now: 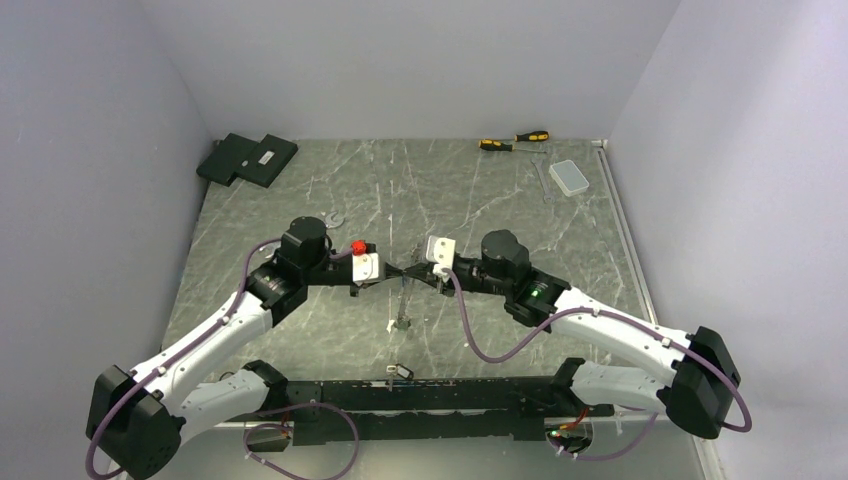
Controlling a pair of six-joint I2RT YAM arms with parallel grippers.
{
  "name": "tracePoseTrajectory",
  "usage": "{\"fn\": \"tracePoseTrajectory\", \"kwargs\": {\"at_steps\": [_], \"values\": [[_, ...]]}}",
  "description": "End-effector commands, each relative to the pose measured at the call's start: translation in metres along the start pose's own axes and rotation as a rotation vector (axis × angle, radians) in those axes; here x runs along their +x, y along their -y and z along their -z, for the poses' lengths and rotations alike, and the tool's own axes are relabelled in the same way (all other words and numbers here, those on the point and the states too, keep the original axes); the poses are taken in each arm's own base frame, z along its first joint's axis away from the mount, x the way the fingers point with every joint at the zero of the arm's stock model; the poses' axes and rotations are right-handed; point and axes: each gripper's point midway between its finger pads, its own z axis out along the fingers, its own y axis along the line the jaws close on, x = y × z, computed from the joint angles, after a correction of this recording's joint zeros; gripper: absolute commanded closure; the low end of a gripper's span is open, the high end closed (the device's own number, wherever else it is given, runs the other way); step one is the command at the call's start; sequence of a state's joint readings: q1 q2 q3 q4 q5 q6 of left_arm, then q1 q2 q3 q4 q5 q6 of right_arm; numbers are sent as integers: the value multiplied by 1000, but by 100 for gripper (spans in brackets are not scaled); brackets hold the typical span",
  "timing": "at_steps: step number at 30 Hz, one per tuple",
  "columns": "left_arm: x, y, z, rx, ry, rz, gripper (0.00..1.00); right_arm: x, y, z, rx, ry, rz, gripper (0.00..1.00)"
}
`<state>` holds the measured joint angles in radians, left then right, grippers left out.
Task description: Put the keys on the keyring
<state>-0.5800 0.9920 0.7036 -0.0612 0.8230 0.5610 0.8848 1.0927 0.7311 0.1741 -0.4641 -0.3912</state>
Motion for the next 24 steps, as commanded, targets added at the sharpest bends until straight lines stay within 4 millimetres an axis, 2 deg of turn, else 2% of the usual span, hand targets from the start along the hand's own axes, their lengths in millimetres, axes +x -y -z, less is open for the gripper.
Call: {"fn": "tracePoseTrajectory", "kwargs": {"at_steps": [1, 13, 24], "values": [[-21, -9, 1, -17, 51, -61, 100, -37, 7, 3, 33, 139, 35, 100], [-29, -11, 3, -35, 85, -77, 100, -51, 12, 6, 106, 282, -20, 100], [-34, -11, 6, -44, 91, -90, 100, -47, 9, 2, 88, 279, -53, 100]]}}
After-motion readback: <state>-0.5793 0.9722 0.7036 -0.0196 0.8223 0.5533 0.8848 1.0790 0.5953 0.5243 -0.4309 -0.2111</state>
